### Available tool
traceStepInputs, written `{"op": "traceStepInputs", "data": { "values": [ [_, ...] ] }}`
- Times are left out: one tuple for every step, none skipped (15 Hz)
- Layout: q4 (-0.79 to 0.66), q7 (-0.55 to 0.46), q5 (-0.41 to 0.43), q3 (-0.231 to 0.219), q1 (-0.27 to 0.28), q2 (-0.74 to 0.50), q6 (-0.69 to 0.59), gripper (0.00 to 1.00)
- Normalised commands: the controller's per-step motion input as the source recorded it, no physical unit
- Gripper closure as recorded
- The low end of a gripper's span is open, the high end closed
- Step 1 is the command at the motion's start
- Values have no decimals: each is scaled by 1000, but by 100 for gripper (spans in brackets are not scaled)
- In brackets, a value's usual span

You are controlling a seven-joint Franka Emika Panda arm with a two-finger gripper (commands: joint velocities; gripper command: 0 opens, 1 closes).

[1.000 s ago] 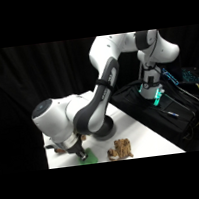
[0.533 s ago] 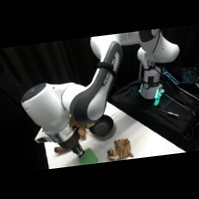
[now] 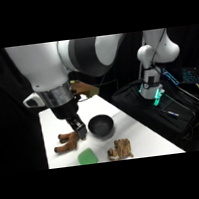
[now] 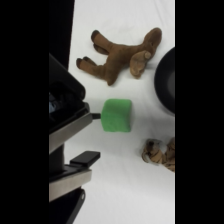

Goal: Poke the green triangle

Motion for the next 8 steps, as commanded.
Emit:
{"op": "traceStepInputs", "data": {
  "values": [
    [-289,148,-128,-65,54,-453,-169,9],
    [-270,136,-119,-57,43,-421,-144,0],
    [-261,129,-128,-55,37,-403,-114,0],
    [-250,103,-126,-44,28,-380,-97,0],
    [-251,97,-129,-37,23,-364,-68,0],
    [-246,99,-130,-31,20,-349,-56,0],
    [-237,83,-132,-23,16,-328,-53,0],
    [-231,50,-166,-22,14,-307,-55,0]
  ]
}}
